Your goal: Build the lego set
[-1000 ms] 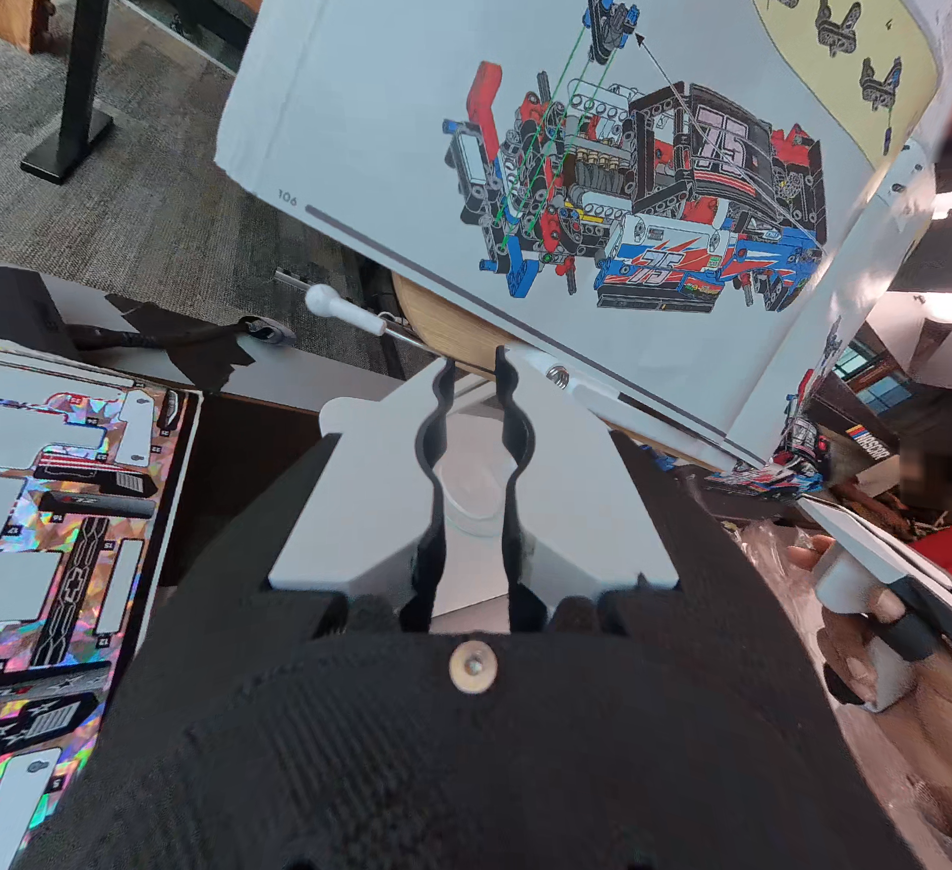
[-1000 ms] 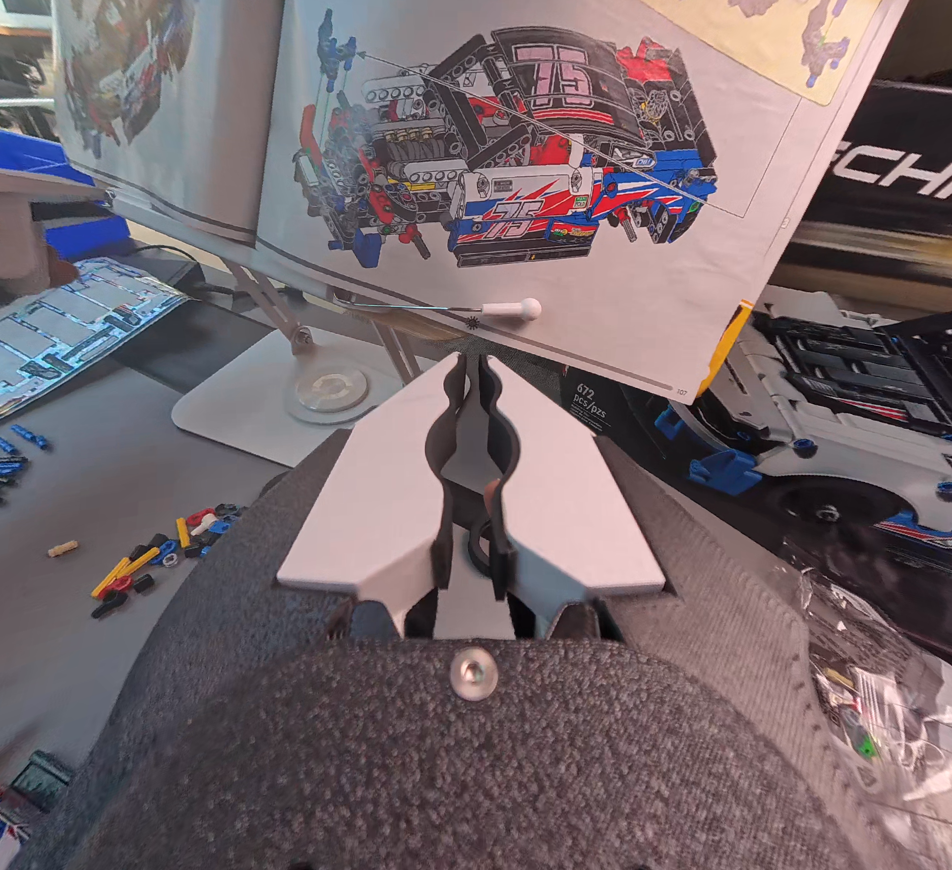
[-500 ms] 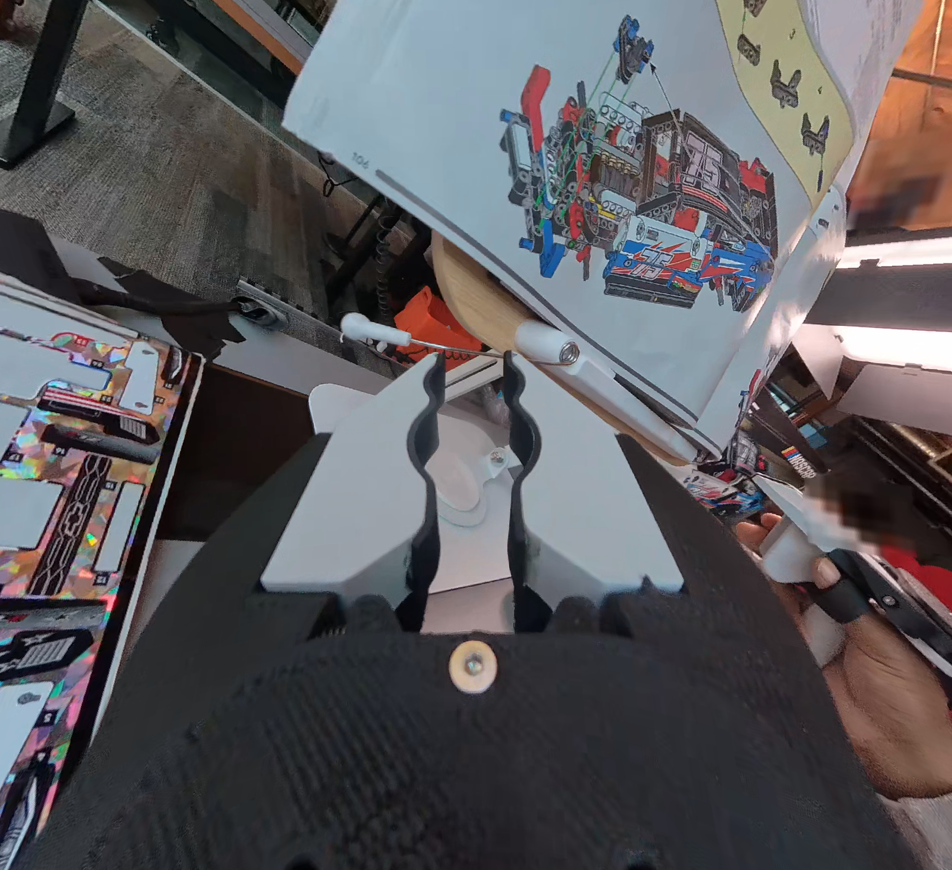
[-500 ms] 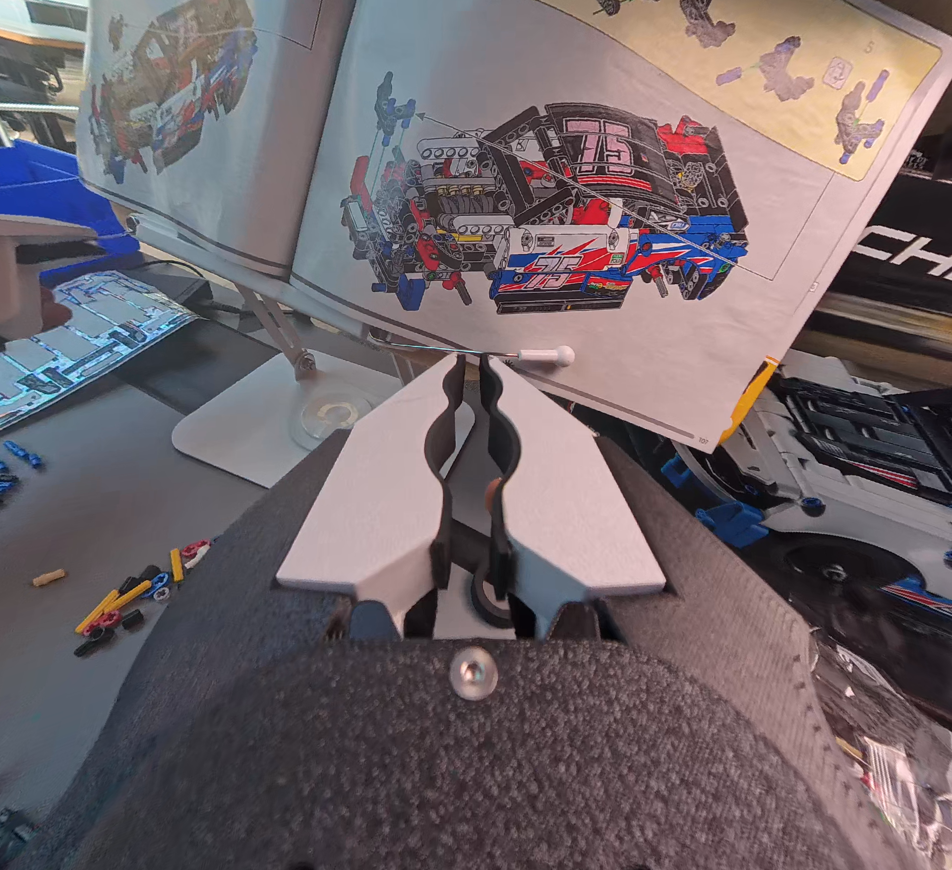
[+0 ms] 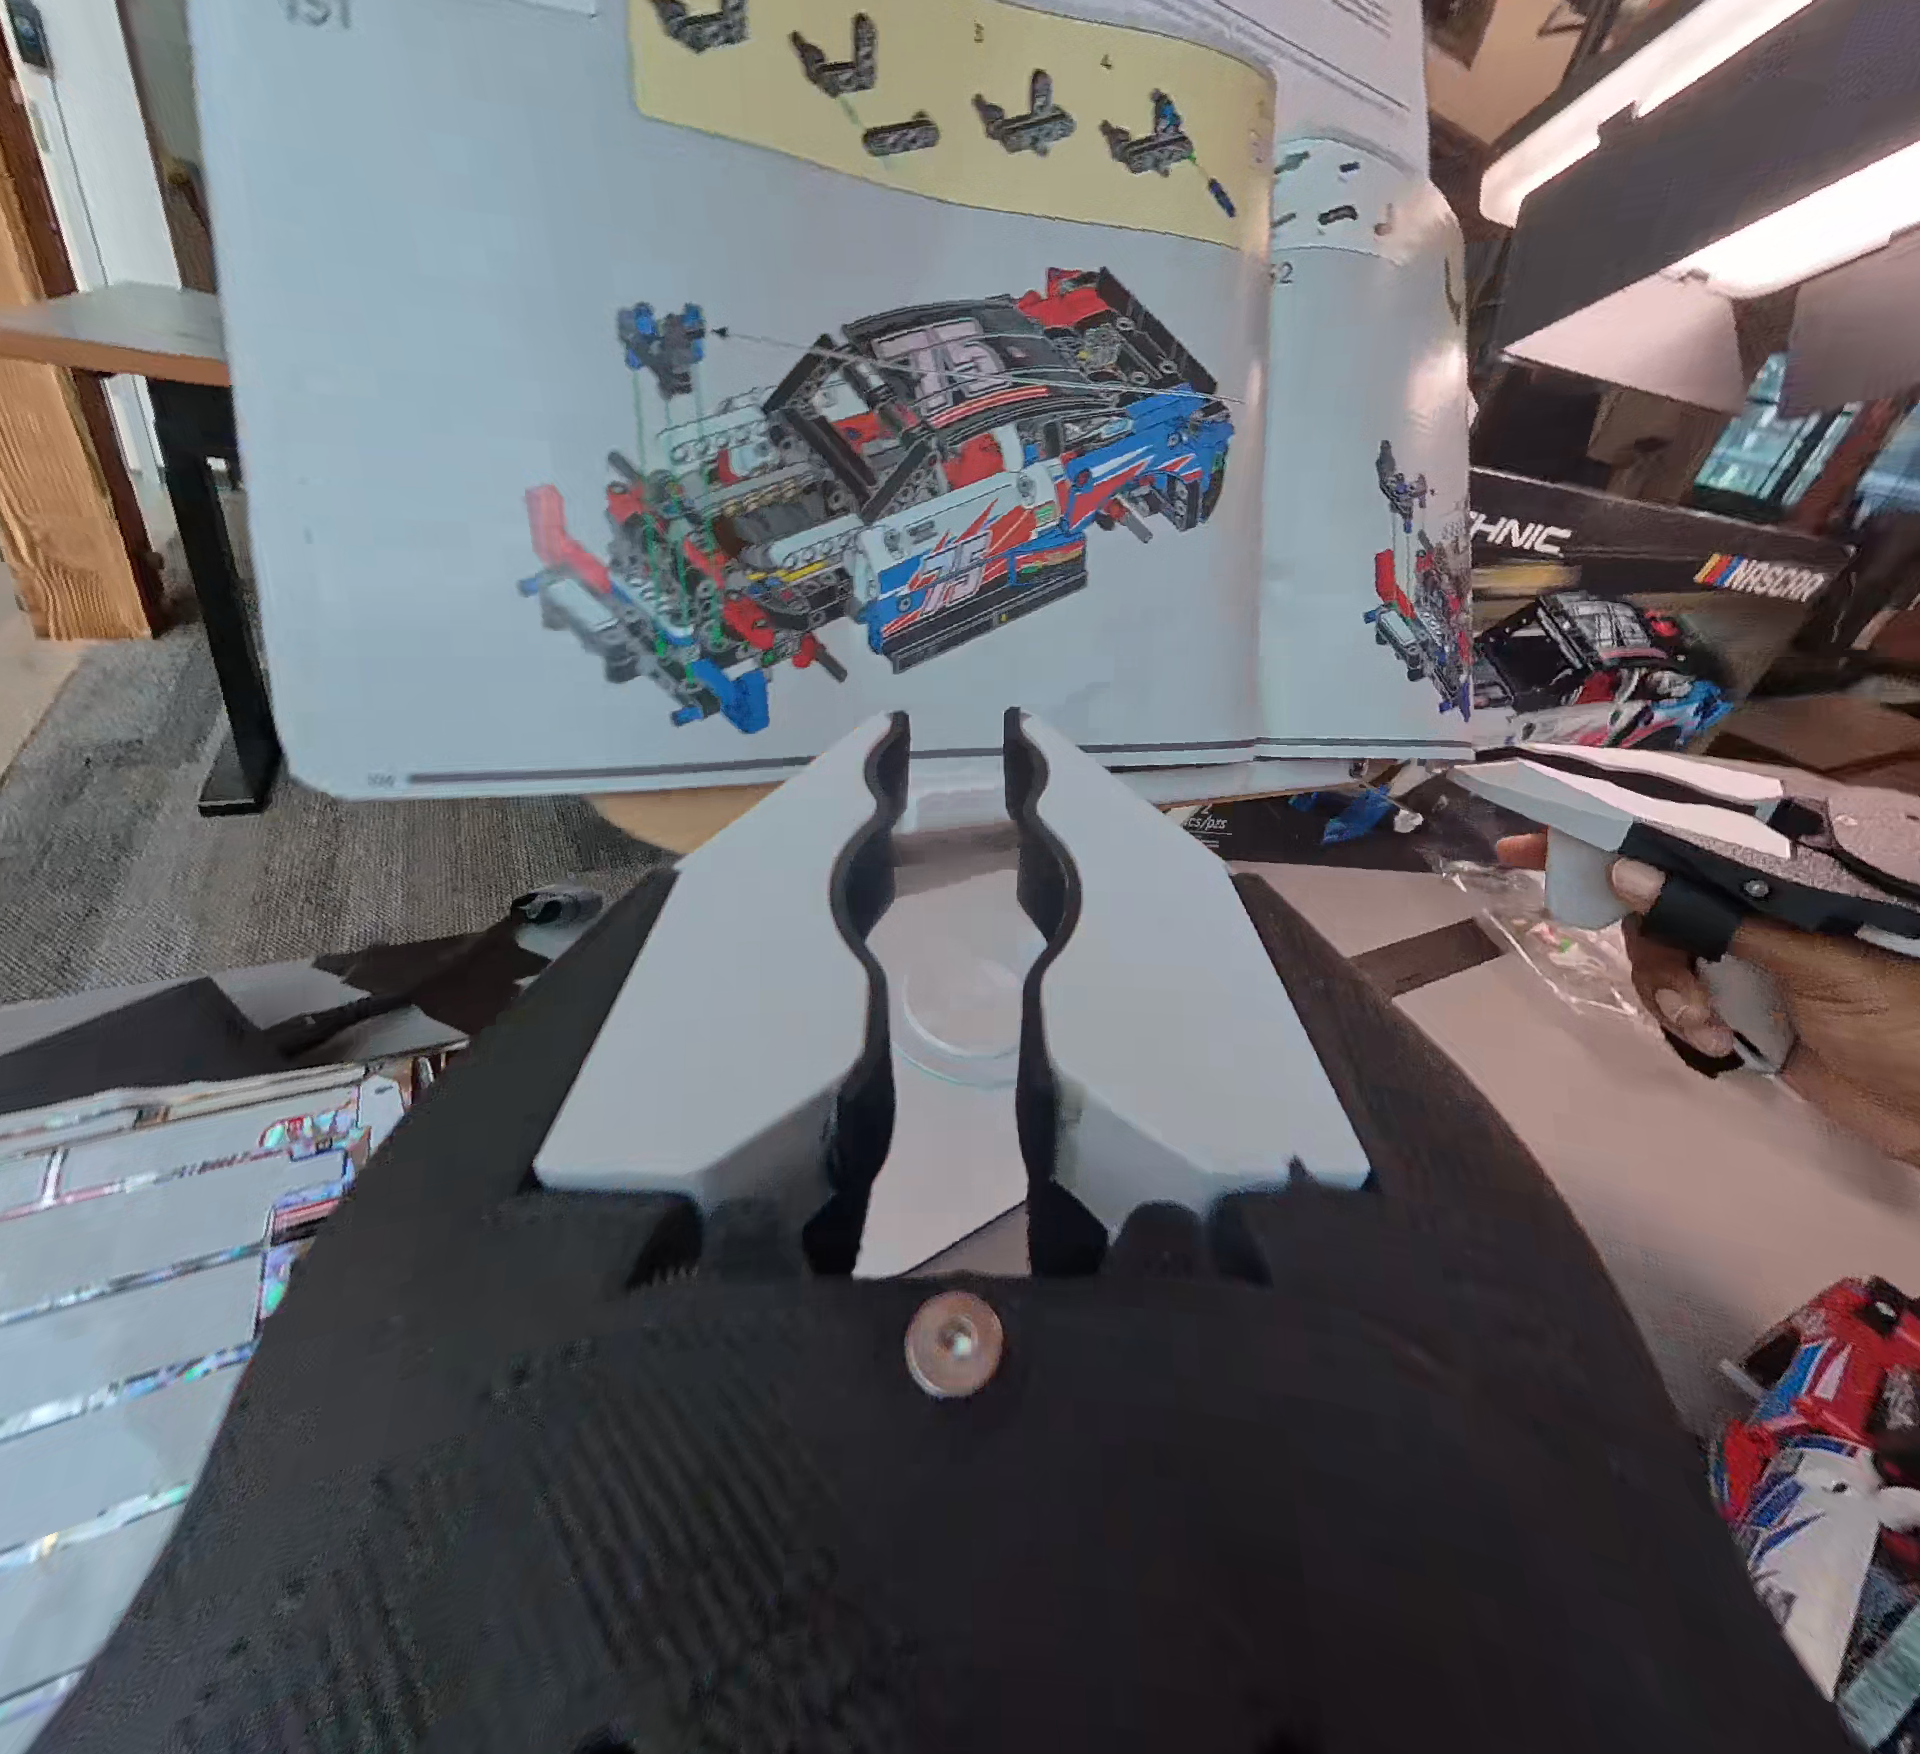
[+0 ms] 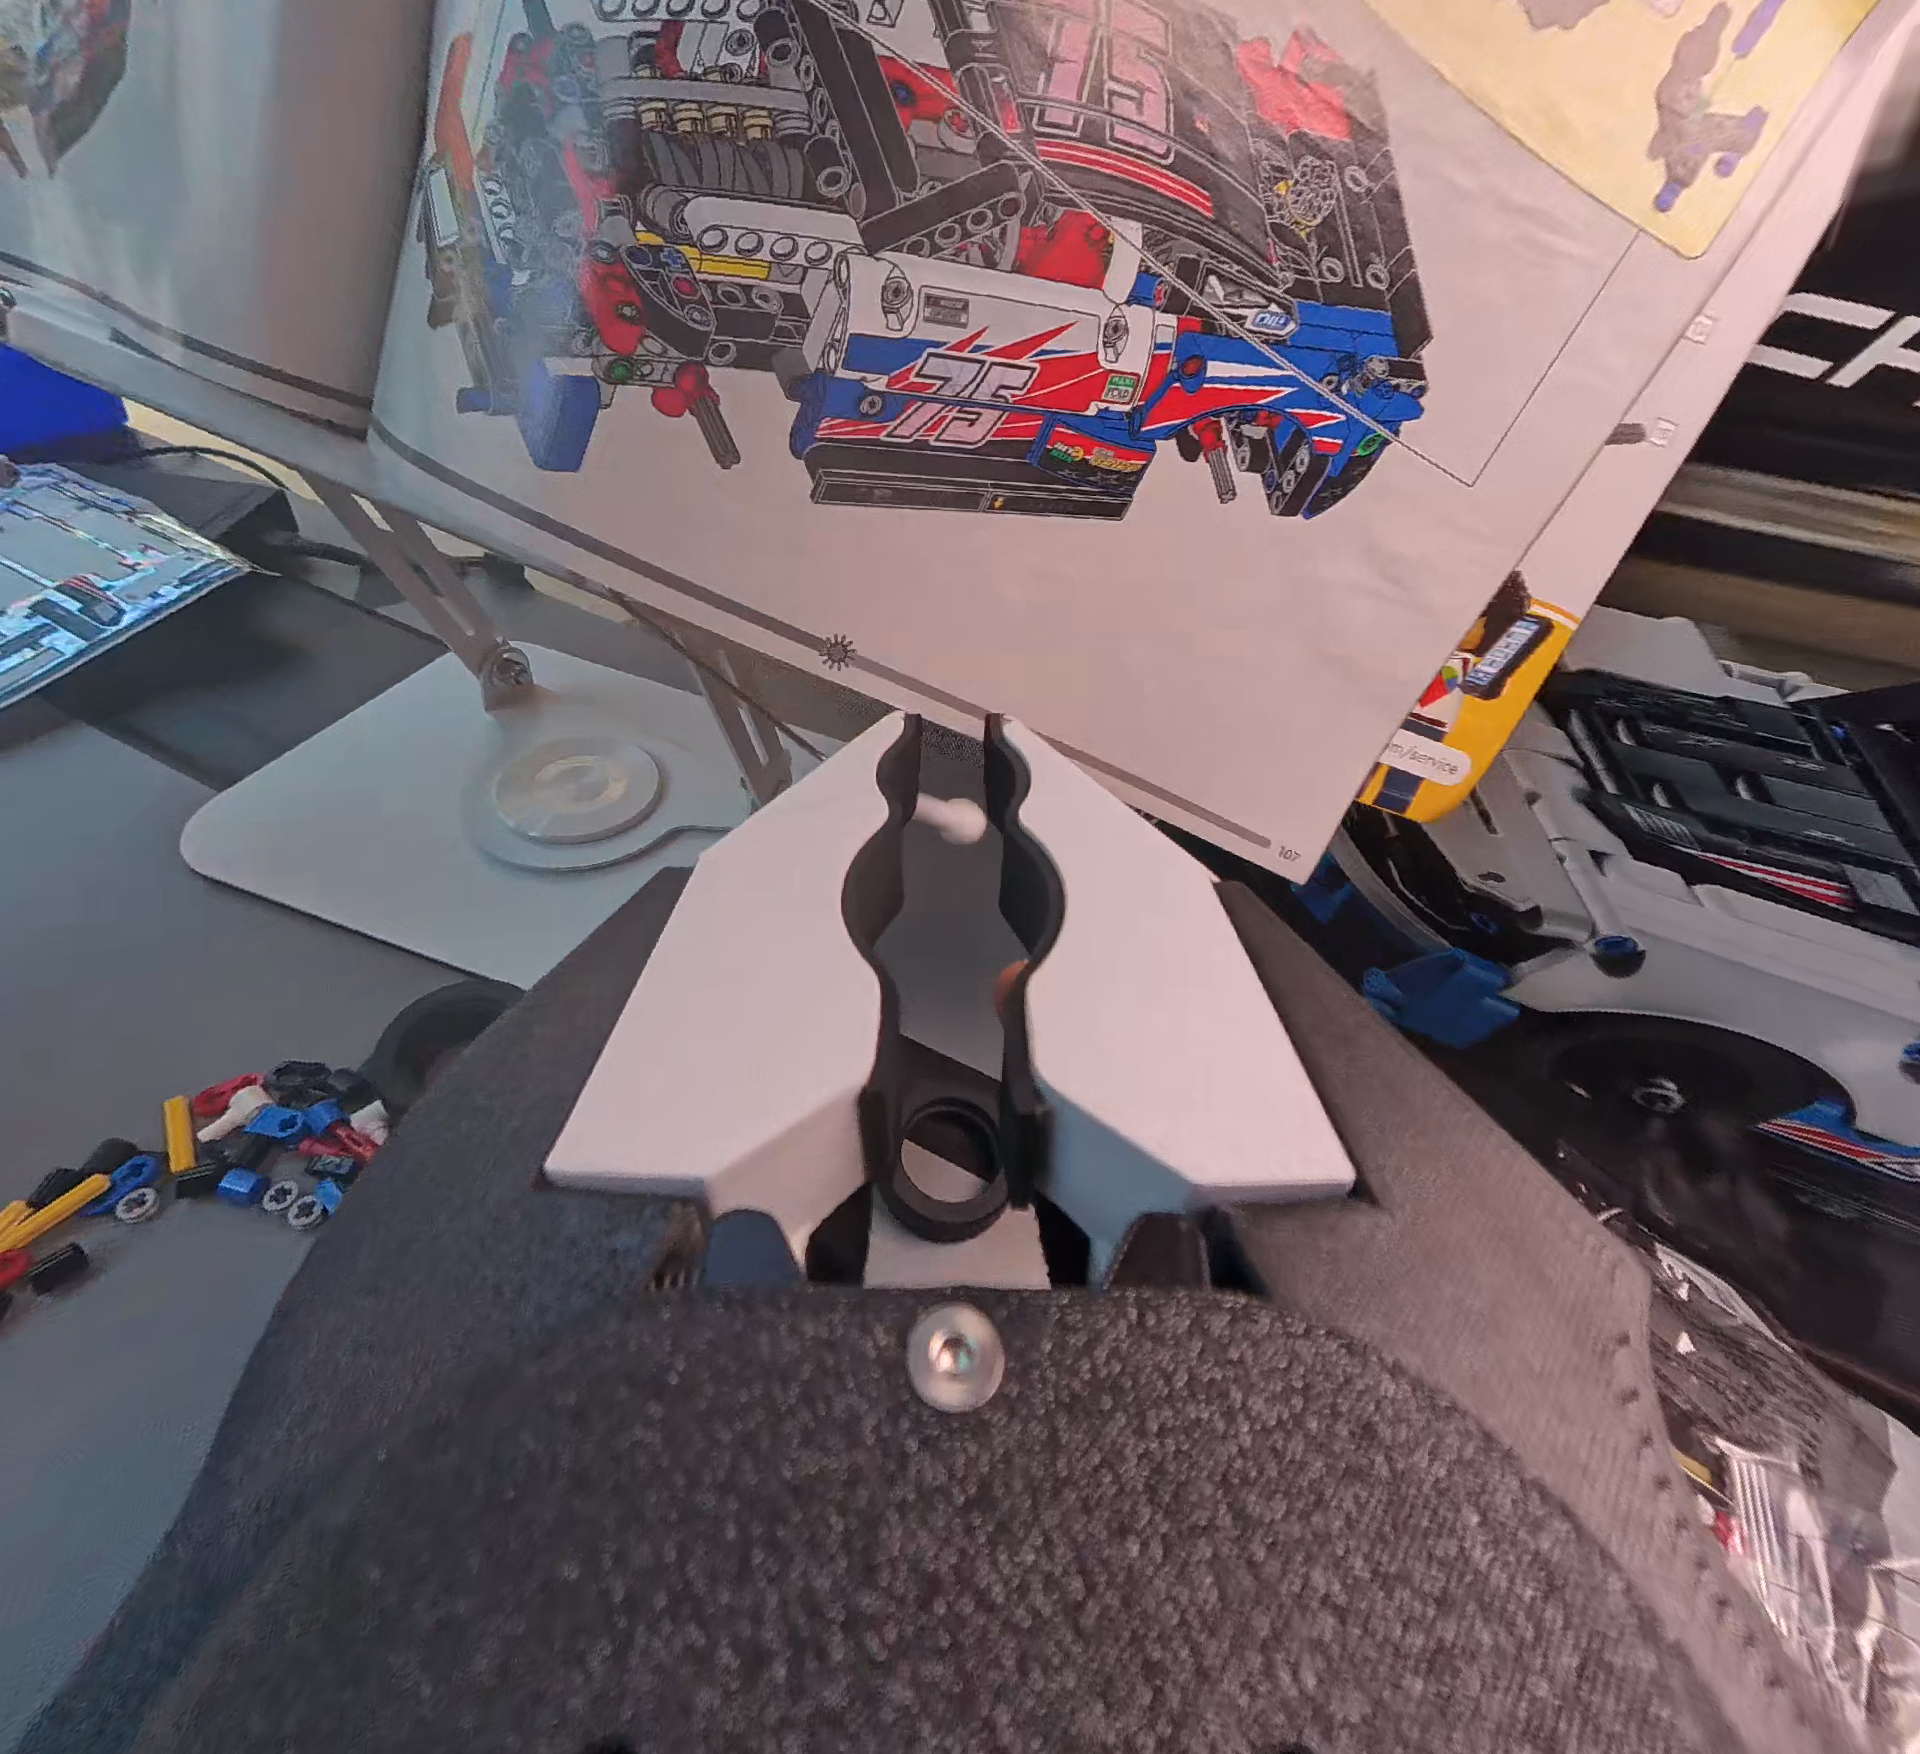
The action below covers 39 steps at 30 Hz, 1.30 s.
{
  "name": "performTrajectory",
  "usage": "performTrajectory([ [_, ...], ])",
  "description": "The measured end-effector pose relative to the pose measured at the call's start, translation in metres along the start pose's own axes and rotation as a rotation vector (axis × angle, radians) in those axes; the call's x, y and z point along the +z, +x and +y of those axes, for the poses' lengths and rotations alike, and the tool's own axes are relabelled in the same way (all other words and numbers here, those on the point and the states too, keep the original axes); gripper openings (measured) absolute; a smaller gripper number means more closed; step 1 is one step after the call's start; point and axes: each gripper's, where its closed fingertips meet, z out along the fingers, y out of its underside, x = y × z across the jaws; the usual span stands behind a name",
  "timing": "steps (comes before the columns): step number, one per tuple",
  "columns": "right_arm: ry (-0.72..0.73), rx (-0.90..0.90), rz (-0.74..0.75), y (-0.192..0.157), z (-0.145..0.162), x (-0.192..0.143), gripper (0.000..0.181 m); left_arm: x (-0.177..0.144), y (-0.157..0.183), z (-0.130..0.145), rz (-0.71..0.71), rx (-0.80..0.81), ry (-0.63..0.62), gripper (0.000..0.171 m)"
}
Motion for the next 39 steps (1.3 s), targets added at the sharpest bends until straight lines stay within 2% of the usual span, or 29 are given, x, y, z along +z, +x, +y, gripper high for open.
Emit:
performTrajectory([
  [2, 0.009, 0.013, 0.023, 0.009, -0.004, -0.004, 0.018, 0.011, 0.018, -0.003, 0.029, 0.108, -0.027, 0.017],
  [5, 0.013, 0.048, 0.053, 0.023, -0.012, -0.005, 0.039, 0.028, 0.042, 0.0, 0.059, 0.252, -0.068, 0.018],
  [10, -0.069, 0.128, 0.005, 0.028, -0.015, 0.002, 0.053, 0.05, 0.078, 0.008, 0.121, 0.403, -0.109, 0.019],
  [13, -0.157, 0.149, -0.035, 0.025, -0.001, 0.007, 0.056, 0.063, 0.097, 0.014, 0.169, 0.482, -0.142, 0.018],
  [15, -0.143, 0.119, -0.049, 0.022, 0.003, 0.008, 0.056, 0.073, 0.108, 0.022, 0.205, 0.548, -0.18, 0.015],
  [19, -0.065, 0.05, -0.071, 0.015, -0.004, 0.003, 0.055, 0.1, 0.107, 0.039, 0.173, 0.687, -0.279, 0.005],
  [24, -0.048, 0.043, -0.037, 0.026, -0.013, -0.008, 0.049, 0.111, 0.107, 0.04, 0.167, 0.667, -0.287, 0.0],
  [28, -0.037, 0.107, -0.016, 0.043, -0.018, -0.013, 0.052, 0.114, 0.106, 0.041, 0.126, 0.68, -0.309, 0.0],
  [30, -0.07, 0.155, -0.031, 0.048, -0.018, -0.015, 0.06, 0.116, 0.106, 0.041, 0.098, 0.686, -0.331, 0.0],
  [33, -0.236, 0.218, -0.211, 0.027, -0.005, -0.028, 0.057, 0.116, 0.106, 0.042, 0.083, 0.683, -0.356, 0.0],
  [34, -0.245, 0.202, -0.2, 0.029, -0.005, -0.032, 0.06, 0.116, 0.106, 0.042, 0.08, 0.681, -0.362, 0.0],
  [36, -0.102, 0.124, -0.155, 0.033, -0.029, -0.035, 0.064, 0.117, 0.107, 0.042, 0.079, 0.677, -0.371, 0.0],
  [39, 0.025, 0.104, -0.167, 0.024, -0.071, -0.024, 0.092, 0.117, 0.107, 0.043, 0.073, 0.683, -0.376, 0.0],
])
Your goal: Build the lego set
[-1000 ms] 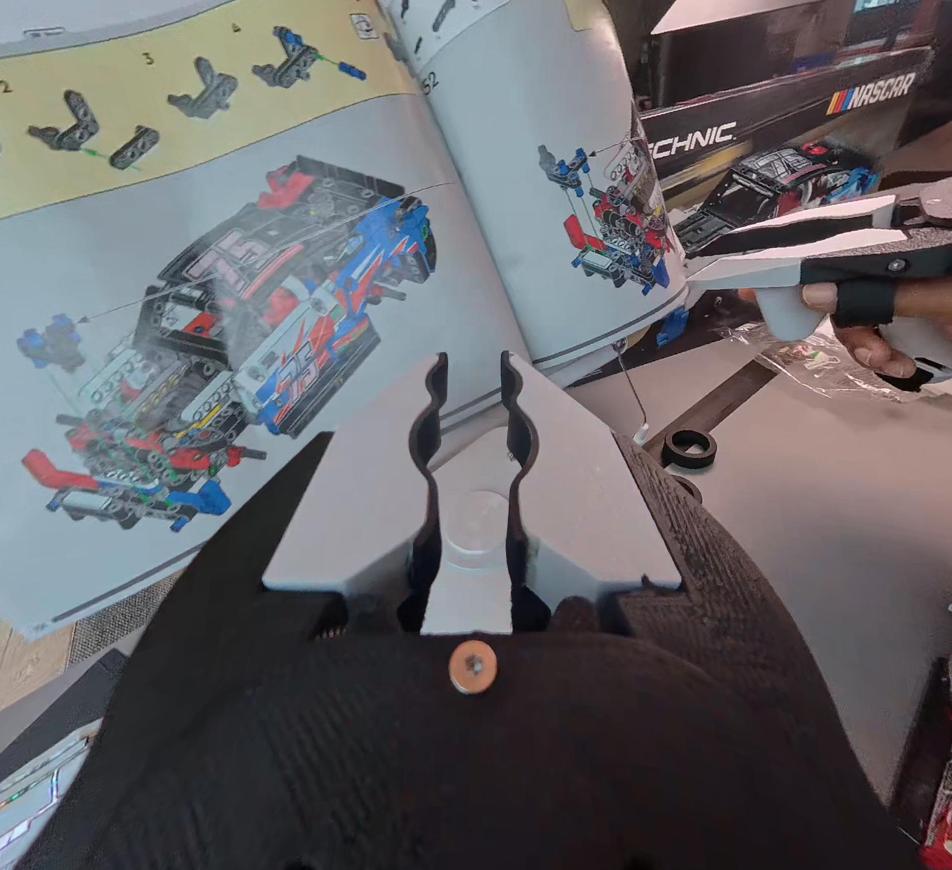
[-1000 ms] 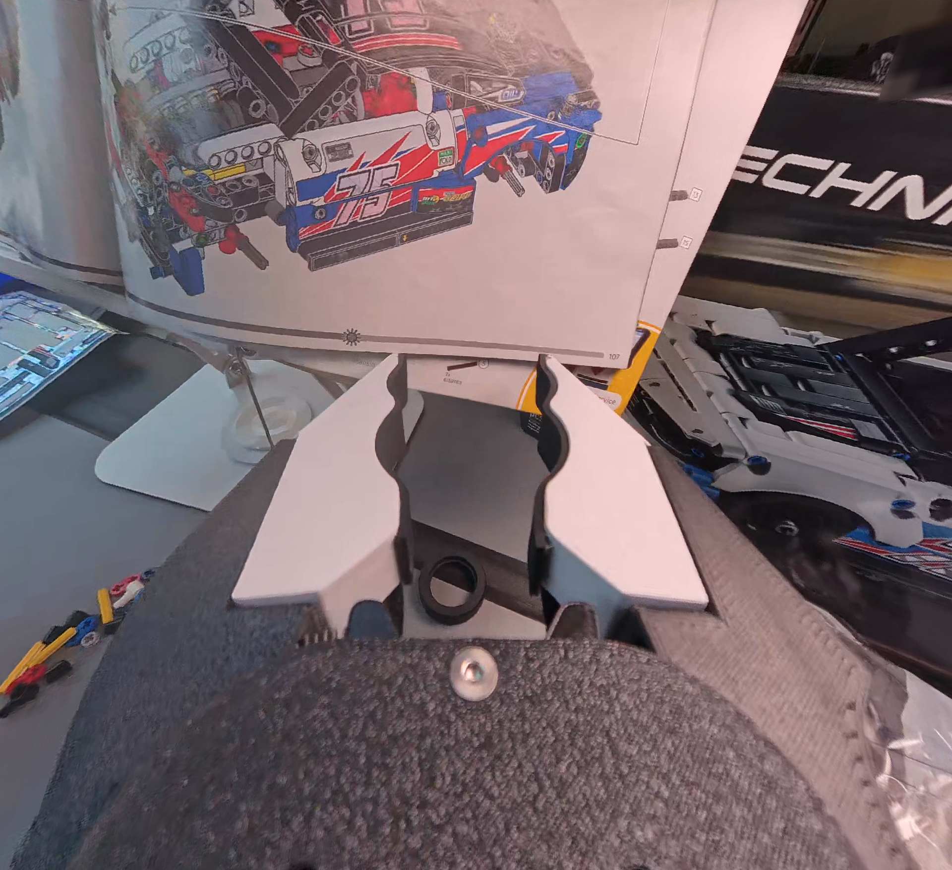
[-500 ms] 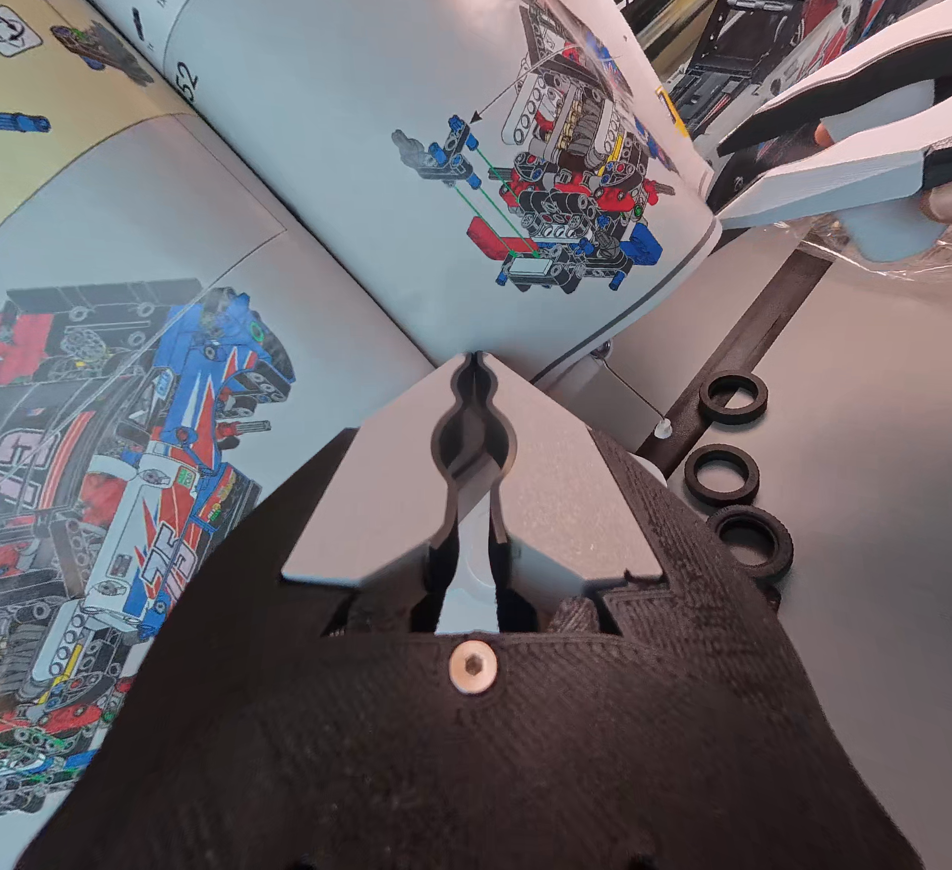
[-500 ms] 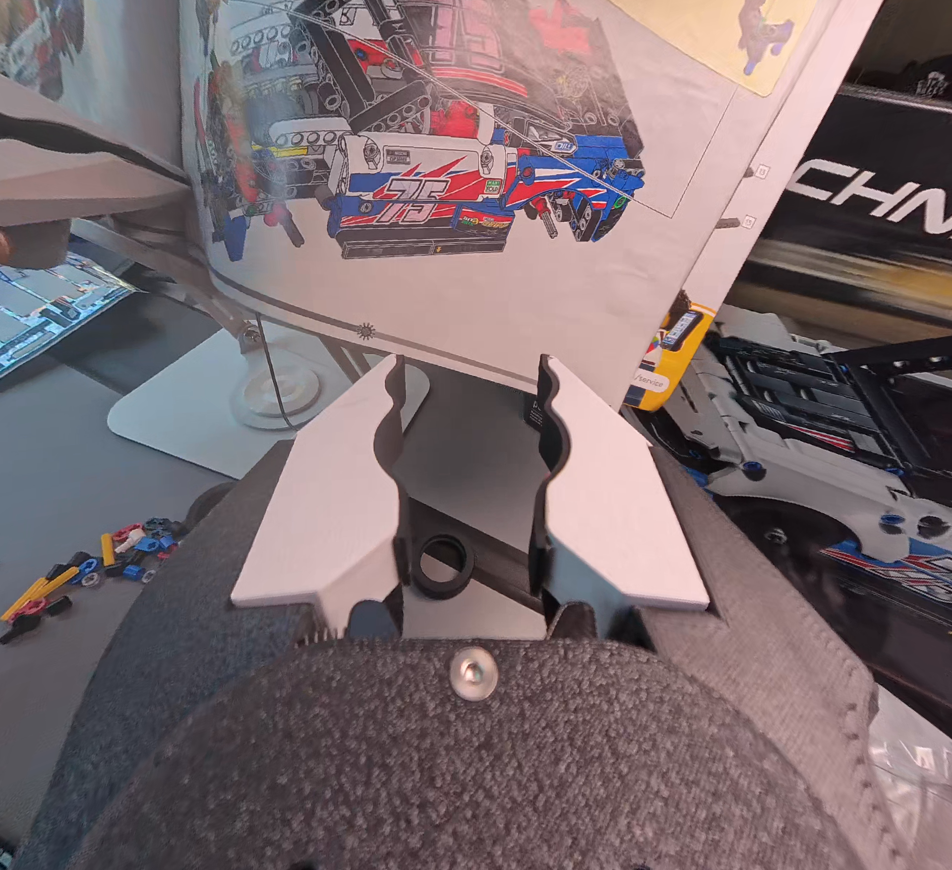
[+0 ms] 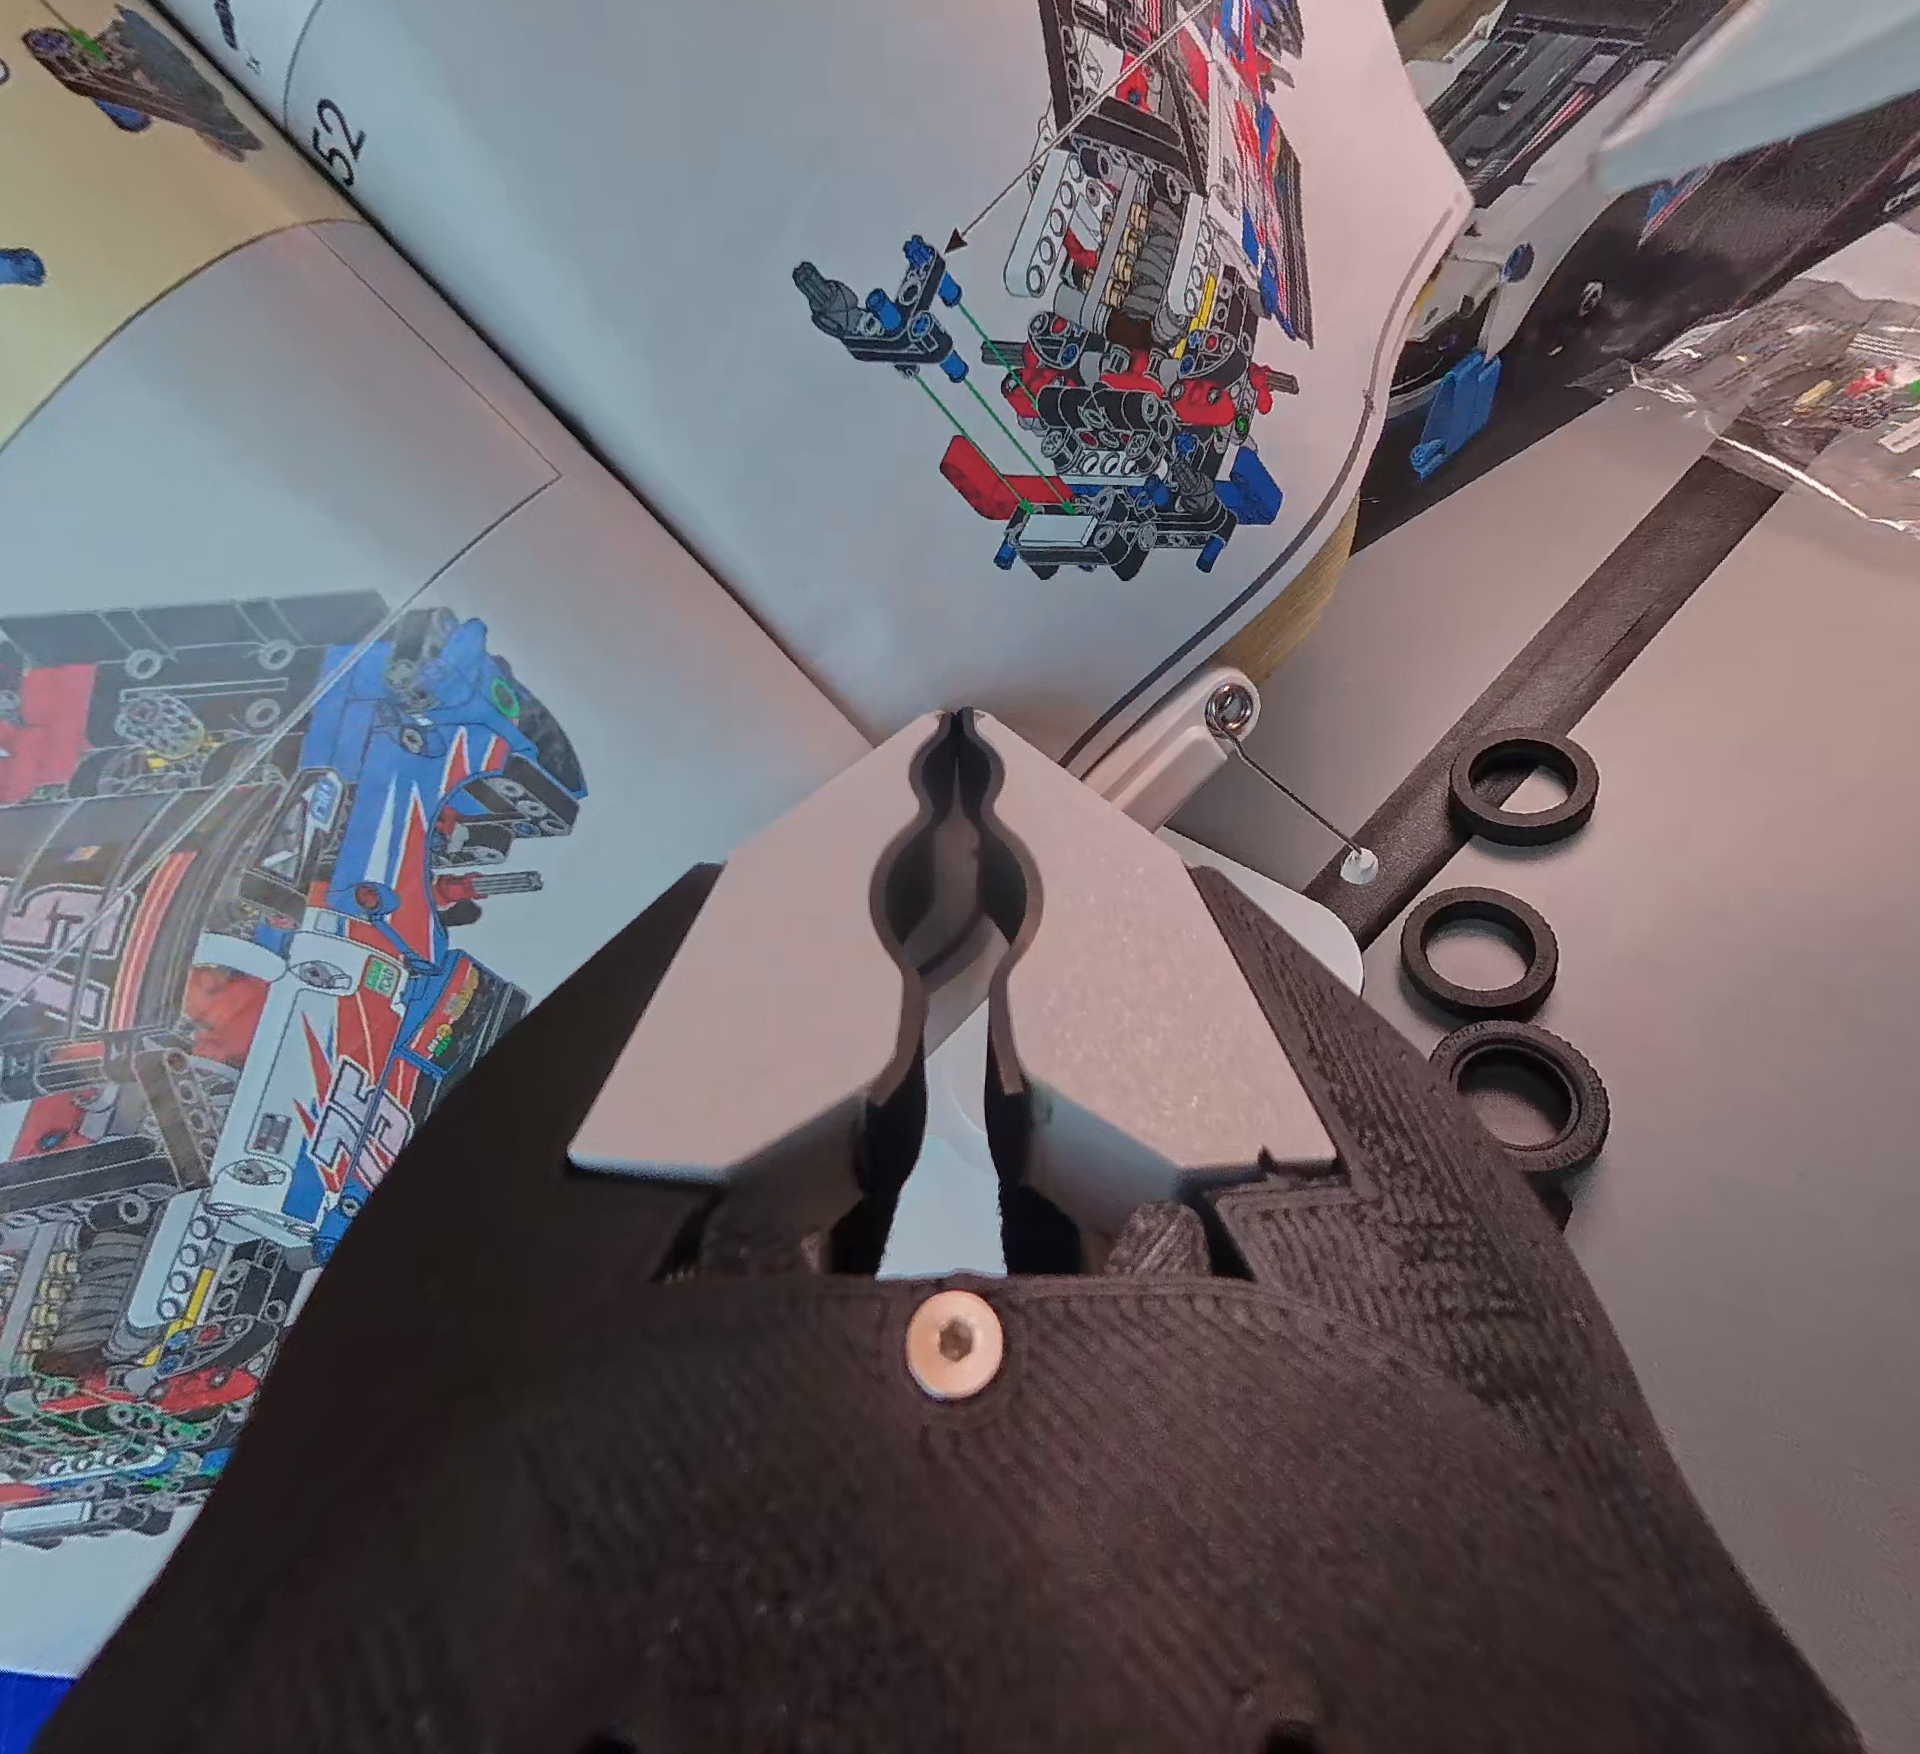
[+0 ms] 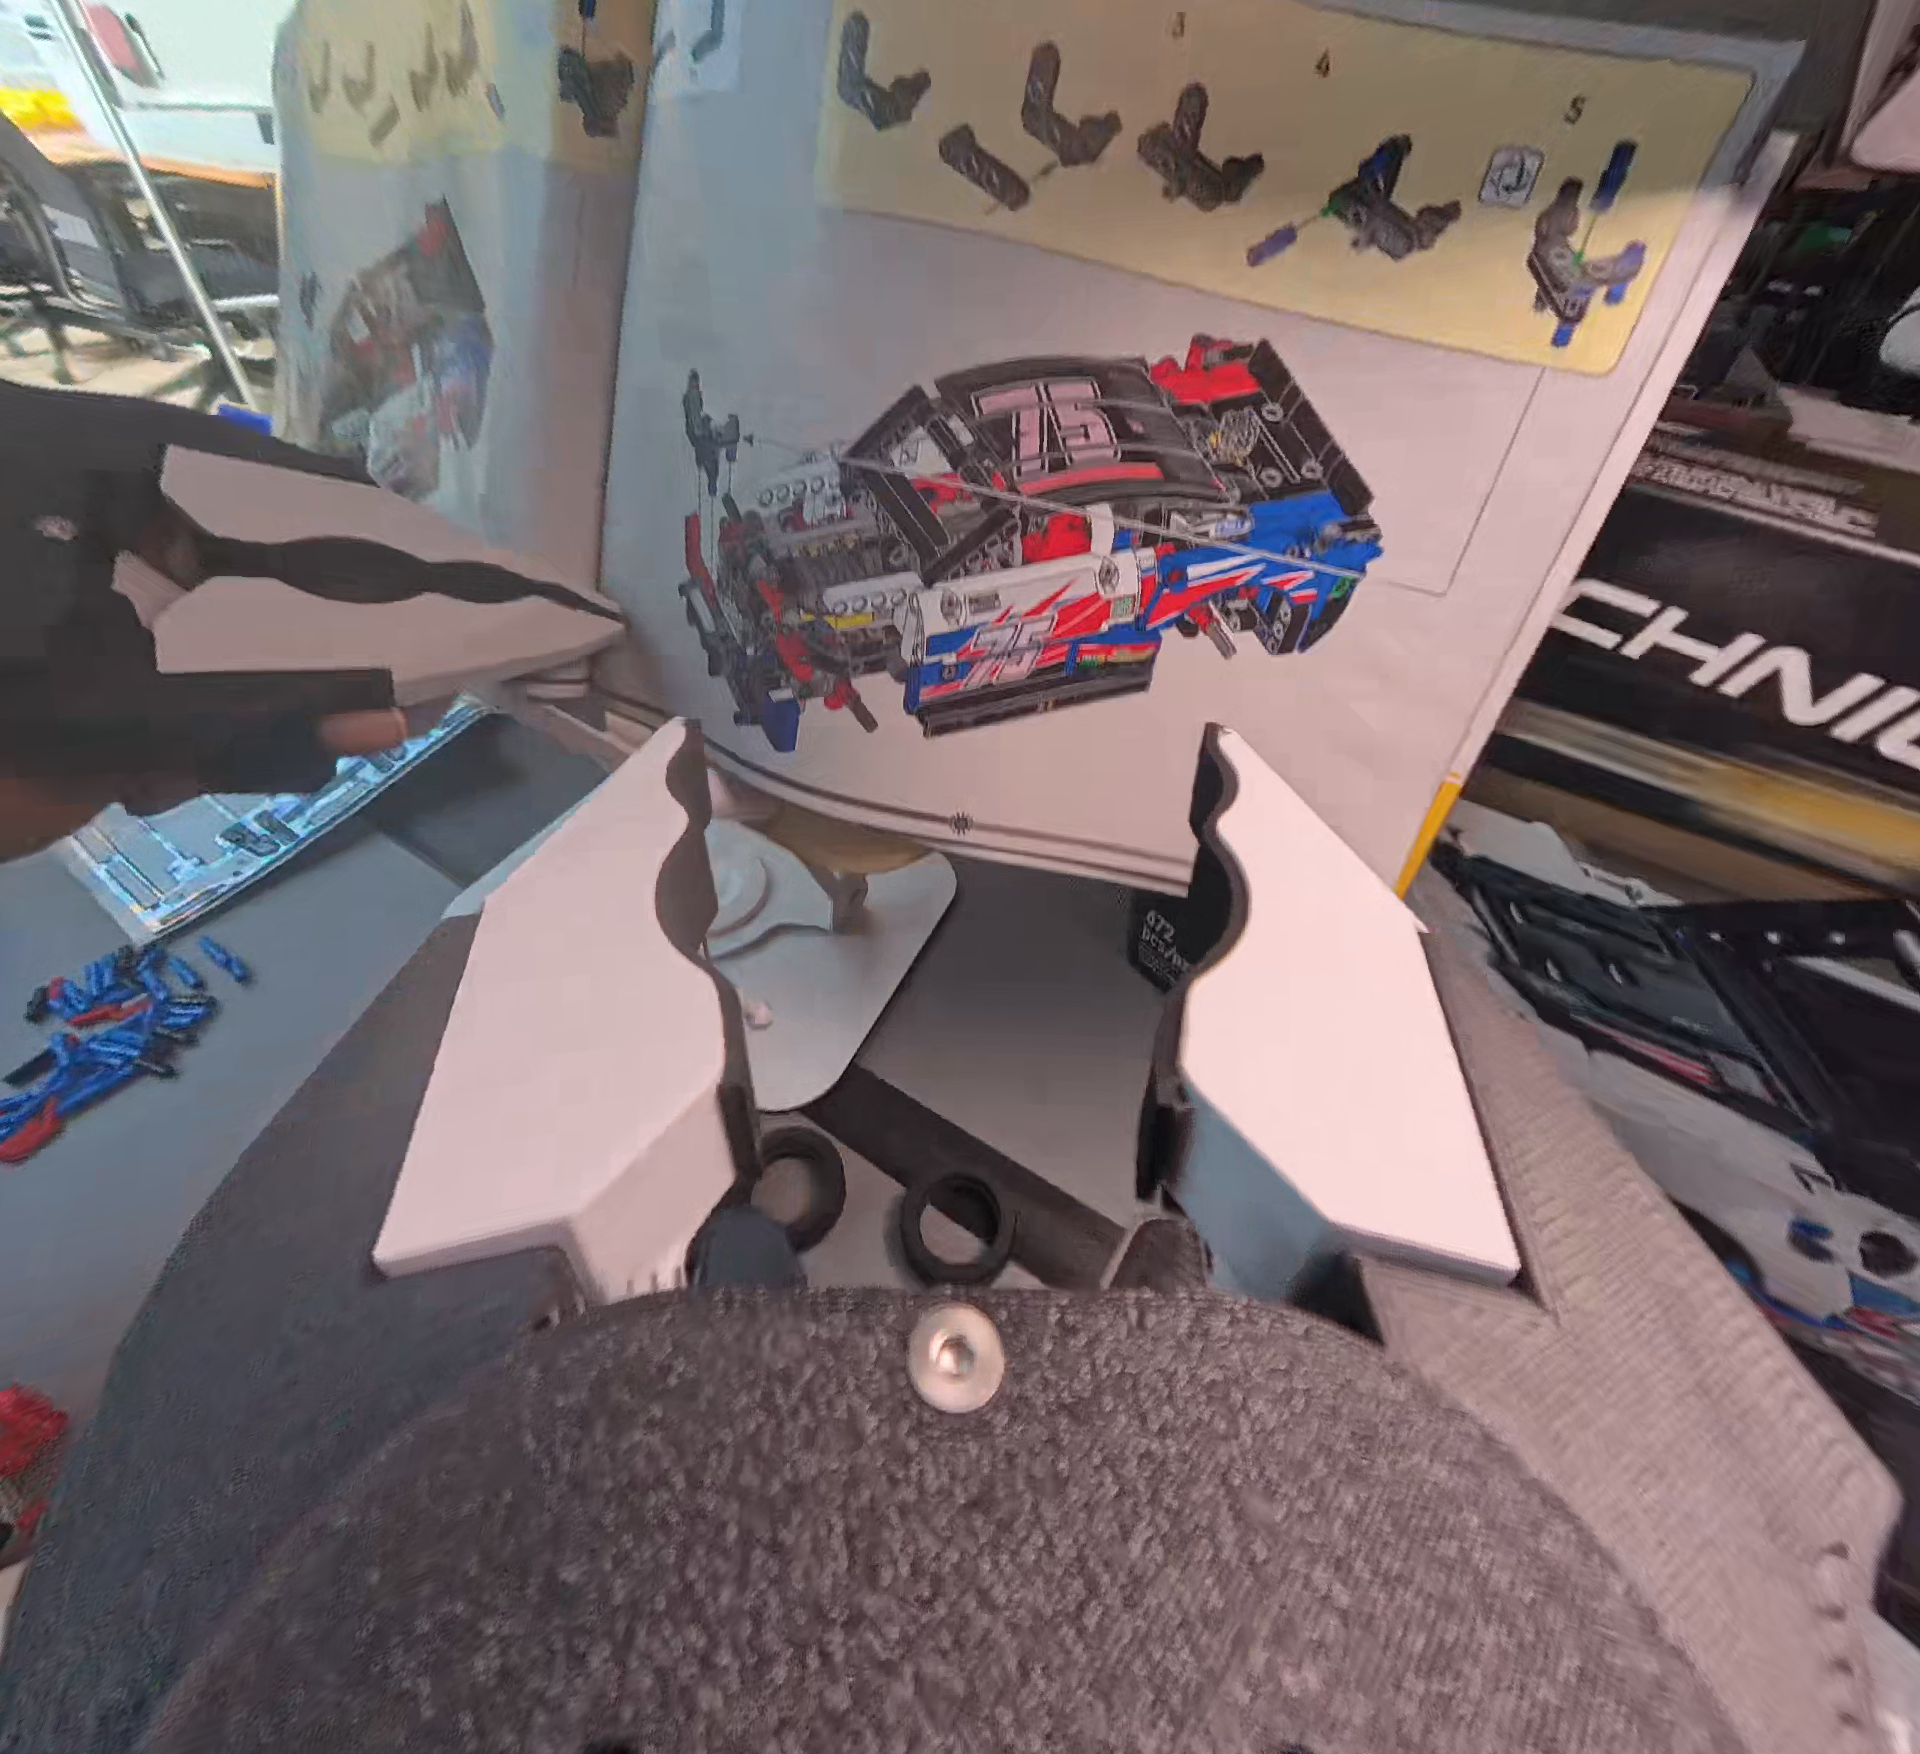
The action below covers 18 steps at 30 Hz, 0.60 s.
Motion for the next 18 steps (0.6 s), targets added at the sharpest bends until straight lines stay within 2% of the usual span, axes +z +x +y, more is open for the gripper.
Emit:
performTrajectory([
  [3, 0.038, -0.003, 0.024, 0.002, -0.034, 0.032, 0.116, 0.0, 0.0, 0.0, -0.002, -0.013, 0.001, 0.0],
  [5, -0.017, -0.003, 0.023, 0.003, -0.037, 0.06, 0.13, 0.0, 0.0, 0.0, -0.001, -0.021, 0.005, 0.0],
  [6, -0.056, 0.001, 0.008, 0.0, -0.033, 0.073, 0.131, -0.001, 0.0, 0.0, 0.001, -0.027, 0.008, 0.0],
  [7, -0.079, 0.004, 0.004, -0.003, -0.03, 0.083, 0.129, -0.001, 0.001, 0.0, 0.003, -0.033, 0.011, 0.0],
  [10, -0.086, -0.046, 0.024, -0.013, -0.027, 0.092, 0.107, -0.002, 0.001, 0.001, 0.014, -0.046, 0.022, 0.0],
  [18, 0.046, -0.161, 0.11, -0.023, -0.037, 0.055, 0.08, -0.002, 0.001, 0.0, 0.02, -0.062, 0.044, 0.0],
])
